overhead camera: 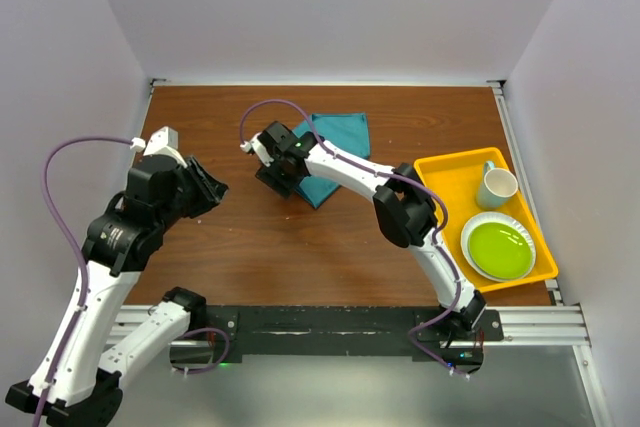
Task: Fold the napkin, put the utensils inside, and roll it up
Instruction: Roll the napkin with the utensil
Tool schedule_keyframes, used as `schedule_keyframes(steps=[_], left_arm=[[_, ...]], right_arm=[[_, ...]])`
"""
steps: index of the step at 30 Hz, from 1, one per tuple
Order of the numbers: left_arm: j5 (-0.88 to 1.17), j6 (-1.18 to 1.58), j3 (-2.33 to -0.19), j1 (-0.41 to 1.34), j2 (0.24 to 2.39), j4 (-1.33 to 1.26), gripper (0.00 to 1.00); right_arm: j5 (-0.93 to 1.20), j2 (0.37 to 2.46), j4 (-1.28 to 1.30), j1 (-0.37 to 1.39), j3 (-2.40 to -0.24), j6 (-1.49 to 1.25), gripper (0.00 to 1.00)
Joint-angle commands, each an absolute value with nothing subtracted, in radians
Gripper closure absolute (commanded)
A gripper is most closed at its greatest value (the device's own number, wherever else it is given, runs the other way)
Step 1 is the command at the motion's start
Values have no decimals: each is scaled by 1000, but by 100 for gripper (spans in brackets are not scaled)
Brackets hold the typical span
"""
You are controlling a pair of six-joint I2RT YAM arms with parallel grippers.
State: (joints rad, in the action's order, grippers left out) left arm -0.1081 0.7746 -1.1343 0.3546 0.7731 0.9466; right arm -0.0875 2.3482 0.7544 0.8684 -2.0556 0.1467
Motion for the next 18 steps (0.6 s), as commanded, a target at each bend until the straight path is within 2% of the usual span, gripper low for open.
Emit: schedule_keyframes(steps=[1,18], left_arm=[[-95,769,-1123,353,779,911,66],[-98,767,-1115,353,804,896,66]], right_arm=[[-83,2352,724,861,-2091,176,34],[-3,2385,689,818,-2063,166,40]])
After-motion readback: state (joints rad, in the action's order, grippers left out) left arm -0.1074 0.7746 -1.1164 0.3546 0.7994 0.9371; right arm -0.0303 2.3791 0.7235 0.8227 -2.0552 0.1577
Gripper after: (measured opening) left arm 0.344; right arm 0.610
